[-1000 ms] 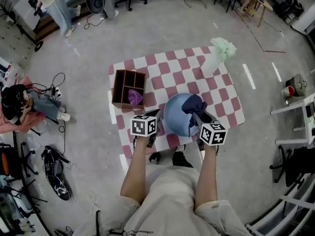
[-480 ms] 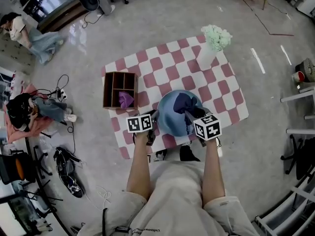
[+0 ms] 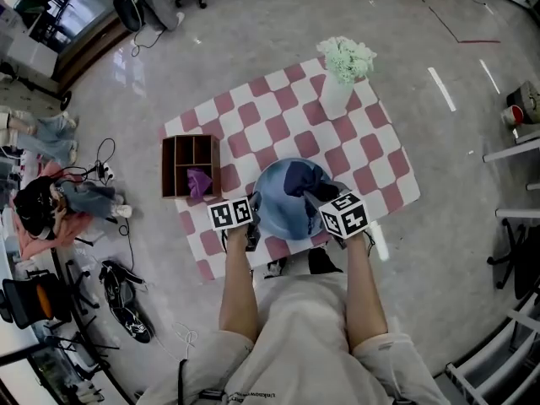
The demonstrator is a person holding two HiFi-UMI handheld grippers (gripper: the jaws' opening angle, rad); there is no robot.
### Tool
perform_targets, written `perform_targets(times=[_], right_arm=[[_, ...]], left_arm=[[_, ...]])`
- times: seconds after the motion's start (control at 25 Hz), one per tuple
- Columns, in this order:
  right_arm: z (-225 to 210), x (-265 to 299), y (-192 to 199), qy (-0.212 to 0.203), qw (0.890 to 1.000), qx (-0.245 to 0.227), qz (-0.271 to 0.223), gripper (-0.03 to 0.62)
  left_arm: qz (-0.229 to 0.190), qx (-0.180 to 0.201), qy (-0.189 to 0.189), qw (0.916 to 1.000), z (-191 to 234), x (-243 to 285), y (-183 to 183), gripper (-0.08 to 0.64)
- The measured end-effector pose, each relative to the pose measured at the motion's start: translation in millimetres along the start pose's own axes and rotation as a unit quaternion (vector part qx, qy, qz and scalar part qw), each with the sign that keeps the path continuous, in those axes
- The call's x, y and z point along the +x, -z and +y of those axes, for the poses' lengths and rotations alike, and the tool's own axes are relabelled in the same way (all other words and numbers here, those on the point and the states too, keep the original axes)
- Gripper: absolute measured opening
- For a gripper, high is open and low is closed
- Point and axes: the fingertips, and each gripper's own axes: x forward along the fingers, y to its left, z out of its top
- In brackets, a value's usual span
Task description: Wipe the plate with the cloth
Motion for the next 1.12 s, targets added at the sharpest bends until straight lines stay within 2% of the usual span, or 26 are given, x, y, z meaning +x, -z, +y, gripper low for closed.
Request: perform_targets(times=[0.24, 0.36, 0.48, 0.6, 0.72, 0.88, 1.12], right_arm=[[17.9, 24.8, -7.8, -0.046, 0.998, -0.024, 0.041, 0.117], [42.6, 41.7, -14.7, -0.084, 0.994, -0.047, 0.053, 0.117], [66.9, 53.7, -16.1, -0.110, 0.988, -0.090, 0.068, 0.117], [79.7, 59.6, -18.6, -0.113, 0.982, -0.134, 0.068, 0.115], [88.5, 63.9, -25.5, -0.103, 0.978, -0.173, 0.053, 0.114], [100.5, 65.6, -42.5, -0.111, 0.974, -0.197, 0.029, 0.112], [109.8, 62.5, -68.9, -0.109, 0.967, -0.230, 0.006, 0.112]], left_arm=[[-0.041, 0.008, -0.007, 0.9991, -20.0, -19.1, -11.6, 0.029], [-0.072, 0.017, -0.031, 0.9968, -27.2, -34.5, -18.7, 0.029], [-0.100, 0.038, -0.063, 0.9922, -38.6, -49.9, -24.9, 0.029], [-0.128, 0.064, -0.087, 0.9859, -54.1, -58.2, -30.7, 0.029], [-0.160, 0.068, -0.104, 0.9792, -58.5, -71.0, -31.2, 0.029], [-0.203, 0.063, -0.119, 0.9699, -60.2, -90.8, -37.5, 0.029], [-0.238, 0.067, -0.121, 0.9613, -64.6, -109.1, -50.7, 0.029]])
